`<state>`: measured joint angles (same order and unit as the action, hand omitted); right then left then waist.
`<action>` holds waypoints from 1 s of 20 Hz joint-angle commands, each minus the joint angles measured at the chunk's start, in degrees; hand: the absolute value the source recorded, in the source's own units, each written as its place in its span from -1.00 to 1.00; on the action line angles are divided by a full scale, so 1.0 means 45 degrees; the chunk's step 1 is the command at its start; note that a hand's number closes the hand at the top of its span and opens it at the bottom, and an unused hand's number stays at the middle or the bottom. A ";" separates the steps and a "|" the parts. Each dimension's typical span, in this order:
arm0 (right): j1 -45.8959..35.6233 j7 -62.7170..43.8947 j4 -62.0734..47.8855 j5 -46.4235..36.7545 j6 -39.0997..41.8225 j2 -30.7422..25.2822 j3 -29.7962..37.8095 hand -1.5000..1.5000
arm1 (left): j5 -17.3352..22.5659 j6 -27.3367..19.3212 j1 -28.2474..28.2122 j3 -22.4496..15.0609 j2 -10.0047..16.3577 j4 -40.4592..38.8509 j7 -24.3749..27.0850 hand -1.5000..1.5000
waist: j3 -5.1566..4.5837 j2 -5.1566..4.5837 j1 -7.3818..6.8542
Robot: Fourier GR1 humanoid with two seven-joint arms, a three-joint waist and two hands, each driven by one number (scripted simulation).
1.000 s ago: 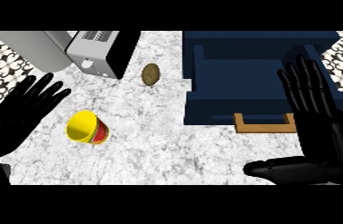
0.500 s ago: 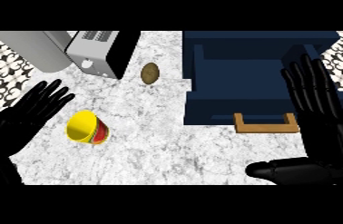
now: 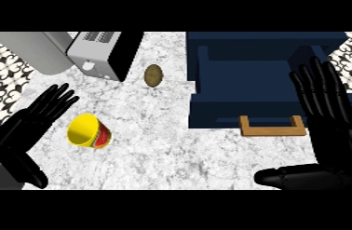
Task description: Pick up the cup, place it into the drawer and close the drawer
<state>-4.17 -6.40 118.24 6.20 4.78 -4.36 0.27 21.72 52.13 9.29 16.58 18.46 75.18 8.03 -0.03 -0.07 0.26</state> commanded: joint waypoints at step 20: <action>-0.0284 -0.0572 0.0365 0.0715 0.0501 -0.0391 0.0539 -1.00 | -0.5100 -0.0907 0.1476 -0.1389 0.0603 -0.6767 0.7232 -1.00 | -0.0013 -0.0021 0.0084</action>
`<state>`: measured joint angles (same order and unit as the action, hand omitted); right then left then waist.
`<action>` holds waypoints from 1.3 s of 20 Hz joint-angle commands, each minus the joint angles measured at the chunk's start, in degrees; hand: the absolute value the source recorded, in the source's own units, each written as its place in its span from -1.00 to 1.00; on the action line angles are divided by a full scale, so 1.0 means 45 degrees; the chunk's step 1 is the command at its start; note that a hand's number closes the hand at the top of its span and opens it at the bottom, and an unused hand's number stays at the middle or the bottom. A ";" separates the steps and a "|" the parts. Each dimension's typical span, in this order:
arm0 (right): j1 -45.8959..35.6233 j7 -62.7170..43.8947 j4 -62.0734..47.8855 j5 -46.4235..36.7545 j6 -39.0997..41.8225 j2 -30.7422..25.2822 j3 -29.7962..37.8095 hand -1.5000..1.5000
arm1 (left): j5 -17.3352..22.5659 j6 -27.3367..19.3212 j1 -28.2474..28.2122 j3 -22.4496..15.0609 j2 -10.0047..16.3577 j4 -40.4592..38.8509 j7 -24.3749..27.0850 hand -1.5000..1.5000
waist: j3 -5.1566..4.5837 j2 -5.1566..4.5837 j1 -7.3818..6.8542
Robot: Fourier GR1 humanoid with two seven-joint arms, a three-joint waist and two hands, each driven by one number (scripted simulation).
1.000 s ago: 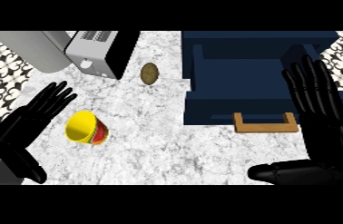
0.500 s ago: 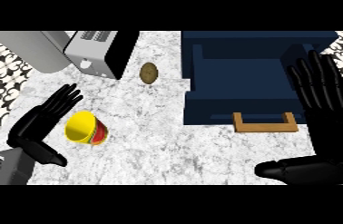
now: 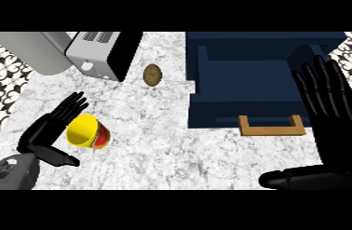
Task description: Pick up the cup, place it into the drawer and close the drawer
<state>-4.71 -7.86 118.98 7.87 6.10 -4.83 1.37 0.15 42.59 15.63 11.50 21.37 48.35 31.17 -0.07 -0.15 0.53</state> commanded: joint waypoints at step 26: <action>-0.0668 -0.0509 -0.0017 0.0165 -0.0003 0.0016 -0.0091 -1.00 | -0.0999 0.0328 0.2595 -0.1717 0.0077 -0.5729 0.4988 -1.00 | -0.0040 -0.0106 0.0261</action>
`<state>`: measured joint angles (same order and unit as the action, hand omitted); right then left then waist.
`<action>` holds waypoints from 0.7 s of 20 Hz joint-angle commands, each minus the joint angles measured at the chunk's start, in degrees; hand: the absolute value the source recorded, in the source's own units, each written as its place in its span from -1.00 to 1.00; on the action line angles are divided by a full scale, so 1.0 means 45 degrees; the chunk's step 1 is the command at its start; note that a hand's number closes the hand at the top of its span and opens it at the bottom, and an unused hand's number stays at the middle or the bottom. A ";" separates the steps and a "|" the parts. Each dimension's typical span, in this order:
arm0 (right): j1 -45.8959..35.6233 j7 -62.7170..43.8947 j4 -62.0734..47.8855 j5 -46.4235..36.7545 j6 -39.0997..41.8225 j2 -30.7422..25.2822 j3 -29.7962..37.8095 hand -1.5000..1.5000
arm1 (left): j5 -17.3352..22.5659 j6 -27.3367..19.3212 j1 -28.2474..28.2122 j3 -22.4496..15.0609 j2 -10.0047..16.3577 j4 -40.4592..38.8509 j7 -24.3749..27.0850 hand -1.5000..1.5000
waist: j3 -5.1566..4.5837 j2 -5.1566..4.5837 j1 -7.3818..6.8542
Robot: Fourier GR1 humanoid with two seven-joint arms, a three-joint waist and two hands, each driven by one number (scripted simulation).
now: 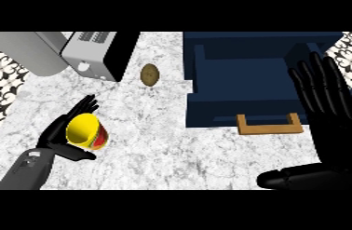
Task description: Pick up the cup, place it into the drawer and close the drawer
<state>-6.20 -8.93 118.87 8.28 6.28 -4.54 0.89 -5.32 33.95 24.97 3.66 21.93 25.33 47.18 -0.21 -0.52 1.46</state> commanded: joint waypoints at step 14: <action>-0.0164 -0.0363 0.0014 -0.0160 -0.0168 0.0019 -0.0079 -1.00 | 0.1009 0.4144 0.0281 -0.0446 -0.0193 -0.1007 0.1306 -1.00 | -0.0021 -0.0014 0.0011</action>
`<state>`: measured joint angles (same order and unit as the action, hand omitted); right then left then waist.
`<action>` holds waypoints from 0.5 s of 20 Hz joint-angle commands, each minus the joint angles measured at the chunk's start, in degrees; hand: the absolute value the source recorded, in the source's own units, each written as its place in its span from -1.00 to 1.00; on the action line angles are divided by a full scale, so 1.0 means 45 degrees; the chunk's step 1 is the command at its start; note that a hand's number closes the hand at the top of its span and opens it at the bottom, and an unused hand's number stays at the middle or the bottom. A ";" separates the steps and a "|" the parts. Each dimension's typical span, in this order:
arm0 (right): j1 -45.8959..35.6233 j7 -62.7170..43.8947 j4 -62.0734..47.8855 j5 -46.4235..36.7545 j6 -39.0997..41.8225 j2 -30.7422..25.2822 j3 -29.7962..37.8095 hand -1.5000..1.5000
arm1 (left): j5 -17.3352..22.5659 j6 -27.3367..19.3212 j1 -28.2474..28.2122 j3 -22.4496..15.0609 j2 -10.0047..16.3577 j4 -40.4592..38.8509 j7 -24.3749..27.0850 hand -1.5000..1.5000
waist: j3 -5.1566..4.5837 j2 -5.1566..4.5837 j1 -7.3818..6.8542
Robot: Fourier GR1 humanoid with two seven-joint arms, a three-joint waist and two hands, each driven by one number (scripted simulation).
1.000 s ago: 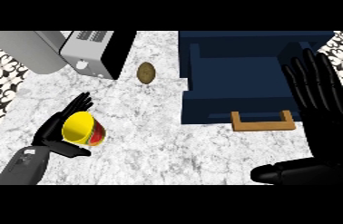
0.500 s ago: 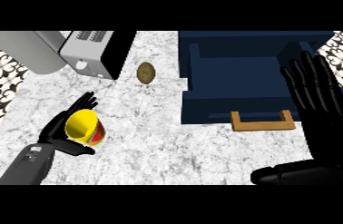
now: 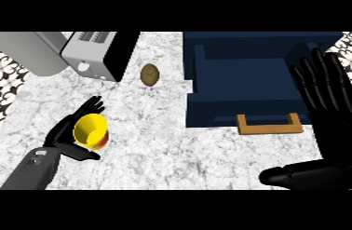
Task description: Pick up the cup, place it into the drawer and close the drawer
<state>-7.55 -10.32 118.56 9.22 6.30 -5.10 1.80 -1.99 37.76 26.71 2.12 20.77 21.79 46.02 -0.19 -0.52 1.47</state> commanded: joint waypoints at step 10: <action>-0.0130 0.0129 -0.0342 -0.0074 -0.0056 -0.0004 0.0166 -1.00 | 0.1136 0.3706 -0.0082 -0.0363 -0.0561 0.0650 0.1561 1.00 | -0.0015 -0.0038 -0.0103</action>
<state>-7.22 -10.76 119.26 9.11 6.26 -5.17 1.72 1.89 41.39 26.32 0.73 18.68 24.24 44.39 -0.19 -0.50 1.38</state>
